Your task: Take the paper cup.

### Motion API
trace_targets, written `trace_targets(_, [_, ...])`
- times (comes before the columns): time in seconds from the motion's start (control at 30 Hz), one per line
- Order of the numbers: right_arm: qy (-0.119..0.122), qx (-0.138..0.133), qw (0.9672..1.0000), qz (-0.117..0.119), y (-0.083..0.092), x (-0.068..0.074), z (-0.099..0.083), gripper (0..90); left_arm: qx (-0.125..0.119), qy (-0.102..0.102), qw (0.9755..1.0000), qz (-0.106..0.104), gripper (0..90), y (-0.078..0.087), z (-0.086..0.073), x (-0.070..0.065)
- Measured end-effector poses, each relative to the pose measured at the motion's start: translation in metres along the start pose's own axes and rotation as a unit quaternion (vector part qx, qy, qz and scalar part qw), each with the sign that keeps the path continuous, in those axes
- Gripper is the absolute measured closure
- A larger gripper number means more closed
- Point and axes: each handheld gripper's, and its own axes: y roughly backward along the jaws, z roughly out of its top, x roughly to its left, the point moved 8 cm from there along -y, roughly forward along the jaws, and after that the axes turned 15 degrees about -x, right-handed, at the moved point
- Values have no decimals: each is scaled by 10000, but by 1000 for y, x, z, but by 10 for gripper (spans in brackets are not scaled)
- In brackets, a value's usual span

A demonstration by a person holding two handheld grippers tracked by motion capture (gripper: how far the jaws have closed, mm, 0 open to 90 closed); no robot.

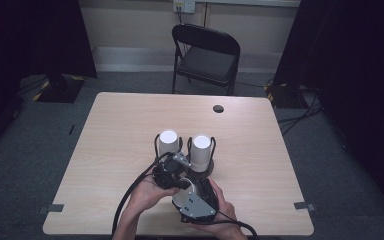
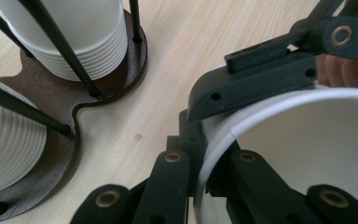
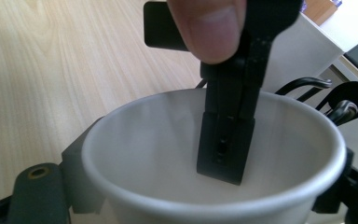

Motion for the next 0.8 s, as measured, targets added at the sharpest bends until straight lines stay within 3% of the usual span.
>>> trace_targets(0.27, [14,-1,10000,-51,1,1,1,200,67,41,10000,-47,880,-2,-3,0])
trace_targets(0.53, [39,-70,9999,-83,4,-1,4,220,-82,115,9999,-50,878,0,0,-1])
trace_targets(0.67, [17,-68,9999,-113,4,-2,3,224,-116,200,9997,103,873,-1,0,0])
trace_targets(0.8, [-12,-66,9999,-151,4,-2,1,230,-189,232,9995,95,873,-1,-1,2])
